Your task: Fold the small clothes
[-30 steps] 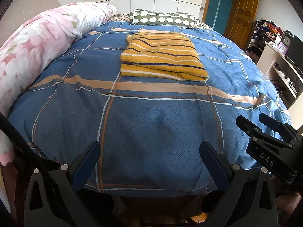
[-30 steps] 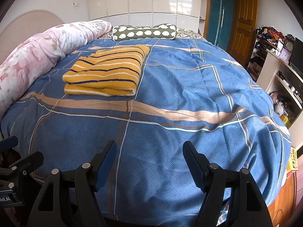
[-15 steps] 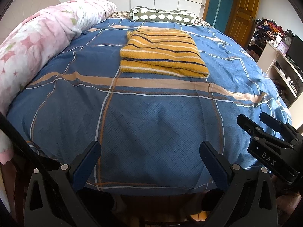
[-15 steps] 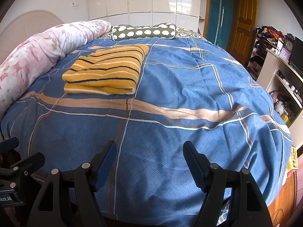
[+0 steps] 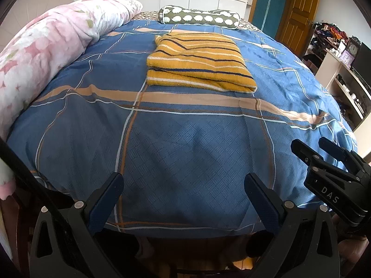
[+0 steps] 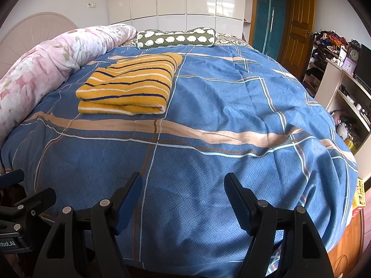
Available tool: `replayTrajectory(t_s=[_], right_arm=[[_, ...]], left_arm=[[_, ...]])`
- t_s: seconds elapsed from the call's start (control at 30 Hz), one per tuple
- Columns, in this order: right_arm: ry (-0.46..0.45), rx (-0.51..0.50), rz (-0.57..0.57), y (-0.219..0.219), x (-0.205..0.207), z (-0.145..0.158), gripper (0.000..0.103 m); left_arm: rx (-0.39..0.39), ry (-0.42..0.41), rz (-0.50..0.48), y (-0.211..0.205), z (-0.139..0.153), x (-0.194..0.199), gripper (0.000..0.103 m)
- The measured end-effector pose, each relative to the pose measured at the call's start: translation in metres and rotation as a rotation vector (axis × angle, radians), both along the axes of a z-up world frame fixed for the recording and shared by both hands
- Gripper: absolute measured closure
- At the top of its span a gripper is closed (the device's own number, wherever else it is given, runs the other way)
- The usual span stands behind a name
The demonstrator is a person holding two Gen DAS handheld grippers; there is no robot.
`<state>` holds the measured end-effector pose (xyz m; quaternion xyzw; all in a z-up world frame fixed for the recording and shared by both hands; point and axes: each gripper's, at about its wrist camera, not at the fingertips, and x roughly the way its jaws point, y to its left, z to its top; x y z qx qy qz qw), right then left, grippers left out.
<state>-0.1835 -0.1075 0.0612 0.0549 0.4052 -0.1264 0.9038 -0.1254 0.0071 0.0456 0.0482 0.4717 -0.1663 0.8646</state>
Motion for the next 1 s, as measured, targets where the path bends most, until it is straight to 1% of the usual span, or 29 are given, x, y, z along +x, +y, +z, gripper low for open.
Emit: replayTrajectory(t_s=[0.33,0.5,0.73,0.83,0.9,1.0], right_arm=[[-0.004,0.004,0.001,0.001,-0.001,-0.002,0.025],[-0.016,0.024,0.009,0.001,0.001,-0.008,0.025],[-0.014,0.039,0.059,0.003,0.008,-0.014,0.024],[-0.015,0.030,0.099,0.008,0.013,-0.016,0.023],[-0.016,0.025,0.111,0.008,0.016,-0.017,0.023],[-0.027,0.011,0.088,-0.004,0.020,-0.012,0.023]], left_arm=[[0.003,0.008,0.002,0.000,-0.003,0.000,0.000],[0.014,0.025,0.010,0.003,-0.009,0.005,0.000],[0.027,0.049,0.034,0.002,-0.014,0.021,0.000],[0.042,0.036,0.003,-0.008,-0.013,0.024,0.000],[0.037,0.057,-0.037,-0.015,-0.013,0.030,0.000],[0.019,0.059,-0.019,-0.007,-0.006,0.050,0.000]])
